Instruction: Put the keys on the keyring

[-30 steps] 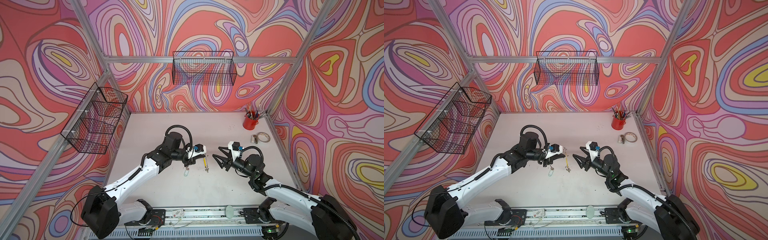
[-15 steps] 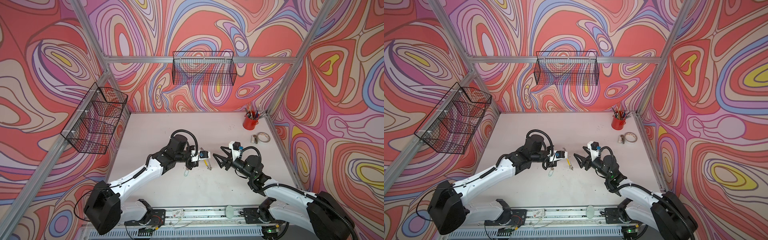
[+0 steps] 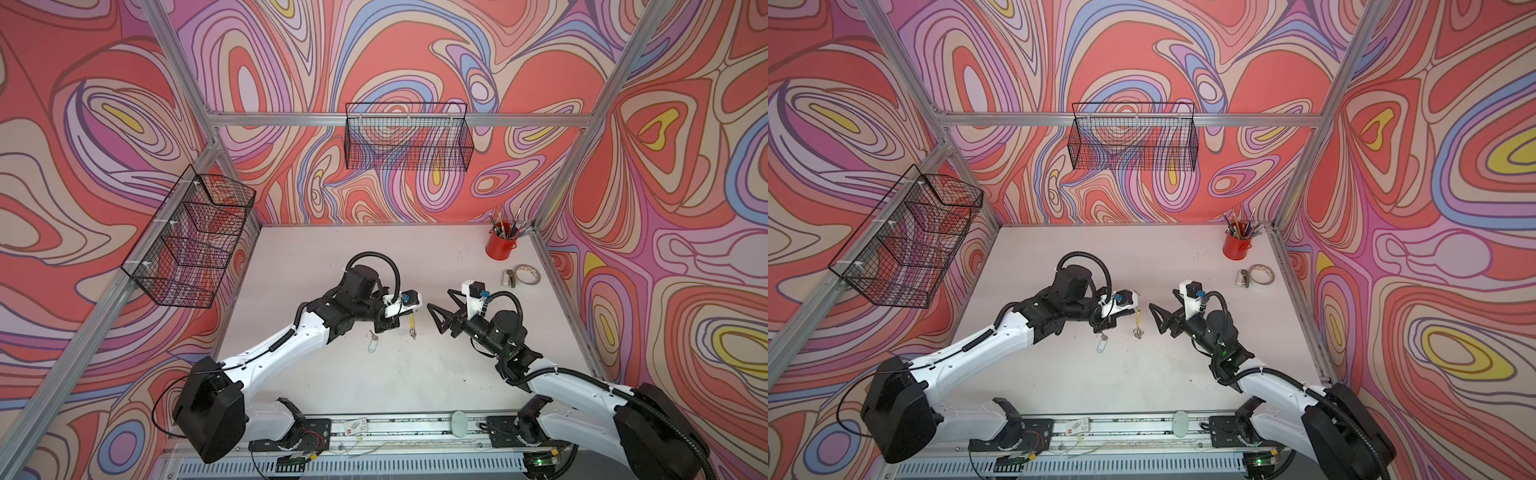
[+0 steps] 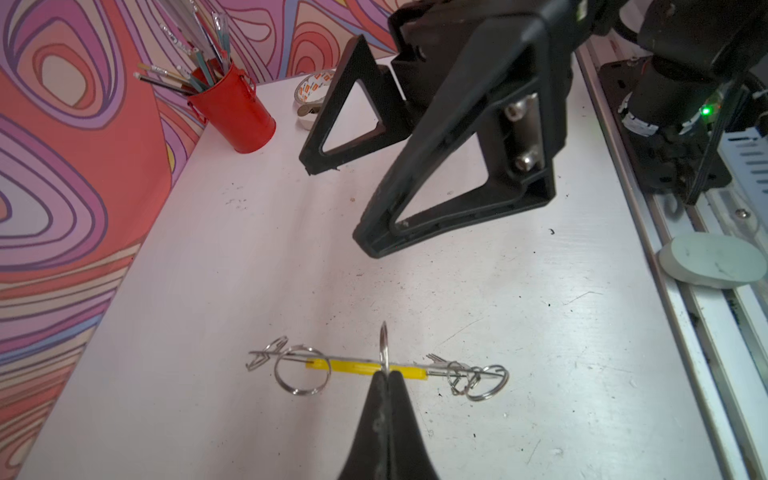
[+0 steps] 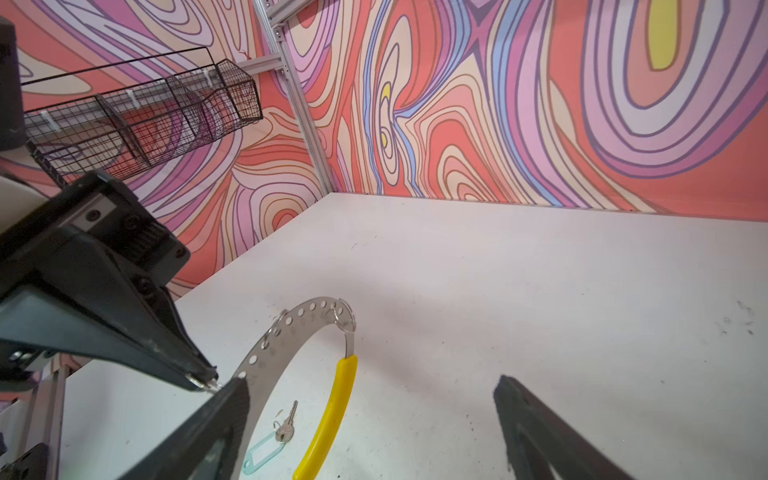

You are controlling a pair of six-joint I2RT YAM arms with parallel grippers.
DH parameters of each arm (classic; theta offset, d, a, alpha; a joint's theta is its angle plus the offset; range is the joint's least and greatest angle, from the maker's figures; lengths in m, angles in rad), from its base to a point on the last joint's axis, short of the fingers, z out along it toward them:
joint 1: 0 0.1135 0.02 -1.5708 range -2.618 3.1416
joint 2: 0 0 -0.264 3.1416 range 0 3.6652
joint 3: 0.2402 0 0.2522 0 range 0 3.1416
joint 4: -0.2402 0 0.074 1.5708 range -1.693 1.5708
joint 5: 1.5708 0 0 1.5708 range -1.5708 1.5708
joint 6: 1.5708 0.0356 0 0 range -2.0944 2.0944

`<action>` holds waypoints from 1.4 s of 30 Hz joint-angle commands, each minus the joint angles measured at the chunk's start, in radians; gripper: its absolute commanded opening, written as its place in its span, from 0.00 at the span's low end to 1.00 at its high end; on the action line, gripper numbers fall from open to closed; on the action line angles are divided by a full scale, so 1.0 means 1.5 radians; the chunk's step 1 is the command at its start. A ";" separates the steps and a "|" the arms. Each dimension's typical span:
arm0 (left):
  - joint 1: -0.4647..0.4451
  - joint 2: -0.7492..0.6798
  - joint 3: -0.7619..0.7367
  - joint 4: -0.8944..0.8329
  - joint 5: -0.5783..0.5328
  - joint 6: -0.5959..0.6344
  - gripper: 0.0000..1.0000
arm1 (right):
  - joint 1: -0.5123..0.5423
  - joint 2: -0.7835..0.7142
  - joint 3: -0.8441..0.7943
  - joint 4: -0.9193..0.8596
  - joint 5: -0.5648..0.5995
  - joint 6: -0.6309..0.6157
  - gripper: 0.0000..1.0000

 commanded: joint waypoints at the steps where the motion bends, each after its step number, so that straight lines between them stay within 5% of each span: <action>1: -0.002 -0.025 0.018 0.005 -0.032 -0.123 0.00 | -0.003 -0.015 -0.001 -0.036 0.083 0.049 0.98; 5: -0.001 -0.046 0.019 -0.003 -0.096 -0.227 0.00 | -0.003 -0.004 0.076 -0.187 0.113 0.064 0.98; 8: -0.001 -0.071 0.016 -0.024 -0.146 -0.272 0.00 | 0.010 -0.015 0.099 -0.259 0.224 0.085 0.98; 11: 0.004 -0.114 -0.009 -0.009 -0.191 -0.333 0.00 | 0.019 -0.017 0.119 -0.317 0.227 0.132 0.98; 17: 0.071 -0.204 -0.040 -0.048 -0.247 -0.471 0.00 | 0.128 0.066 0.176 -0.424 0.278 0.179 0.97; 25: 0.185 -0.318 -0.087 -0.172 -0.286 -0.536 0.00 | 0.237 0.285 0.277 -0.427 0.182 0.192 0.79; 32: 0.199 -0.367 -0.110 -0.212 -0.349 -0.543 0.00 | 0.266 0.447 0.383 -0.414 0.111 0.175 0.65; 42: 0.208 -0.361 -0.121 -0.198 -0.326 -0.558 0.00 | 0.275 0.534 0.434 -0.411 0.080 0.175 0.54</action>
